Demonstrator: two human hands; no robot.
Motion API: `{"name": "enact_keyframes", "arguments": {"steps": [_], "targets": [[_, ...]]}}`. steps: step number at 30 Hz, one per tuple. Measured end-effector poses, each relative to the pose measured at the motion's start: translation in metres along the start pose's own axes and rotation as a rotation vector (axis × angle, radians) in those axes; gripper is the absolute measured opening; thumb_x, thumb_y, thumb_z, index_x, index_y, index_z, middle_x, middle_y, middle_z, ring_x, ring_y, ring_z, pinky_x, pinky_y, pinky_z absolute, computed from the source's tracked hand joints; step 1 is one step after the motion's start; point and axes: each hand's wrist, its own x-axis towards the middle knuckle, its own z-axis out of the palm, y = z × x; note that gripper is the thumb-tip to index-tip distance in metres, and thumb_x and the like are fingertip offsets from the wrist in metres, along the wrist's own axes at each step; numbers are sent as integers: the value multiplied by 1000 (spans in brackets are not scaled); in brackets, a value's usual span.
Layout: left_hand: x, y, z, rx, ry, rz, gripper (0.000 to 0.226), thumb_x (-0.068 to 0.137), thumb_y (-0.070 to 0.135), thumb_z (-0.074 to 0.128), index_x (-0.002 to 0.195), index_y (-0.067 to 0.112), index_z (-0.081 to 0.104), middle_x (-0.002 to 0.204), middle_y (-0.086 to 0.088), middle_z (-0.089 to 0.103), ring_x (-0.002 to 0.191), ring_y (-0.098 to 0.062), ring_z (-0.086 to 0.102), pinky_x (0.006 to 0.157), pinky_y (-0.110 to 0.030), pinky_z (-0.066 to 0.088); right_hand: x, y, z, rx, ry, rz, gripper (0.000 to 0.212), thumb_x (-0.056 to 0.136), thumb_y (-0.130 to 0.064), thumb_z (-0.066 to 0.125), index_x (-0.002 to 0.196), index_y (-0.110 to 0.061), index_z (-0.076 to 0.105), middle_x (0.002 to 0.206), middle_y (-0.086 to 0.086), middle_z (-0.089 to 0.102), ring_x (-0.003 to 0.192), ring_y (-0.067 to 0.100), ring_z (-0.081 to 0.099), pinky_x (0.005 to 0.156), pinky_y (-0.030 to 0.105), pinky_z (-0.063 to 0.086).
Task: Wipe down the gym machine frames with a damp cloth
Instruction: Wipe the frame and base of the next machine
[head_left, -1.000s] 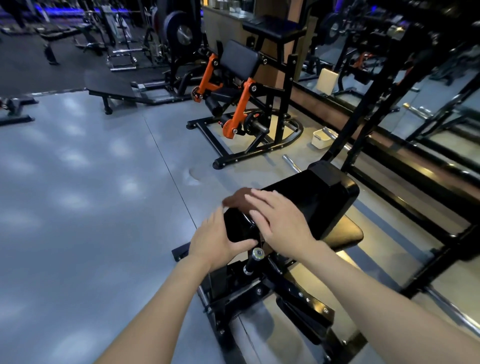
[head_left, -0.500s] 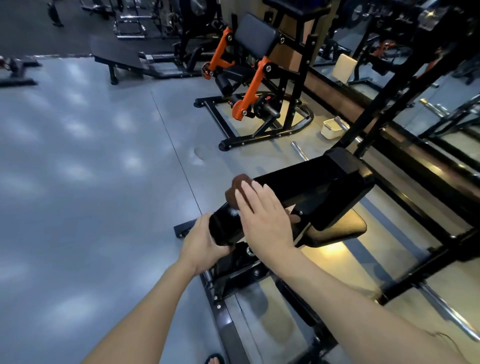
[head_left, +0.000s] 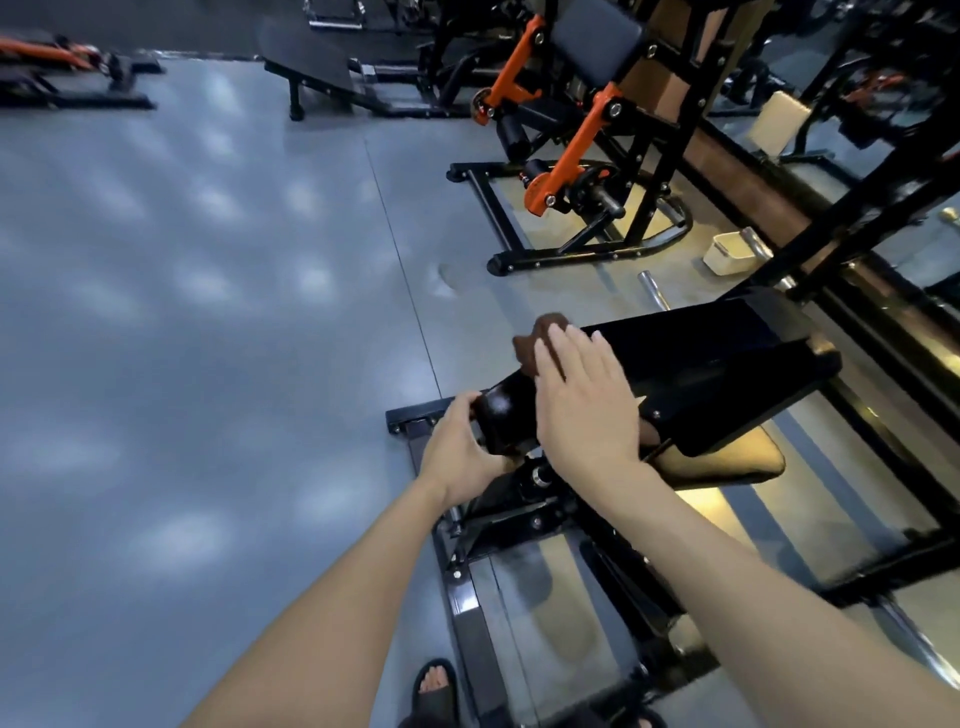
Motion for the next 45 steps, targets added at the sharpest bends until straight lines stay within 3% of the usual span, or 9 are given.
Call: {"name": "enact_keyframes", "arguments": {"steps": [6,12,18,21,26,35,38,42,45], "targets": [[3,-8,3,40,39,36,71,81,17,82,140,25,45,132,5,62,120,-15,62,103,-38,53,-24,-27,14,-52,-175,-431,49,96,-33,62,140,-13,65,148,7,59,140,27,51,124,44,19],[-1,-3,3,18,47,32,88,61,42,97,134,35,47,128,20,58,116,-1,52,97,-24,45,7,24,-10,-276,-19,-47,48,101,-30,52,145,-12,58,151,11,55,144,31,43,128,48,17],[8,-17,2,-103,-36,148,78,77,58,81,139,16,59,145,-8,59,130,-22,60,108,-34,47,-26,-63,26,-219,-376,-298,62,108,-38,34,156,0,40,163,17,38,153,38,33,130,41,5],[3,-10,1,-16,-65,74,95,54,56,94,134,27,52,135,8,60,120,-11,59,100,-32,50,-14,-23,8,-64,-239,-347,59,102,-31,32,155,-11,45,163,12,40,153,31,31,129,49,9],[-1,-6,8,-67,36,-27,100,59,51,96,141,33,41,138,14,56,130,-6,50,111,-36,44,14,59,-19,272,-108,22,46,102,-28,43,141,-14,62,146,4,58,135,24,50,122,47,32],[-6,3,13,-138,26,-66,96,70,27,96,146,30,38,137,11,52,128,-5,47,108,-27,39,29,139,-9,422,-151,499,46,106,-35,37,142,-19,60,140,0,62,131,17,52,127,45,25],[-3,12,13,-102,13,-91,89,68,22,96,136,26,39,131,5,56,126,-15,54,105,-30,44,20,94,-13,478,-122,336,45,105,-41,42,142,-20,58,134,-4,61,126,16,52,116,42,42],[-7,27,17,21,29,-145,118,51,53,97,146,31,30,141,2,43,137,-24,42,116,-43,39,8,108,-8,501,-176,-17,49,110,-38,40,154,-20,47,158,-4,46,149,18,36,127,34,19],[-15,45,29,148,102,-82,129,62,55,94,161,32,15,162,1,21,151,-22,15,126,-45,20,12,193,8,515,-201,158,47,111,-36,37,153,-19,48,158,-1,47,147,20,37,127,42,24]]}}
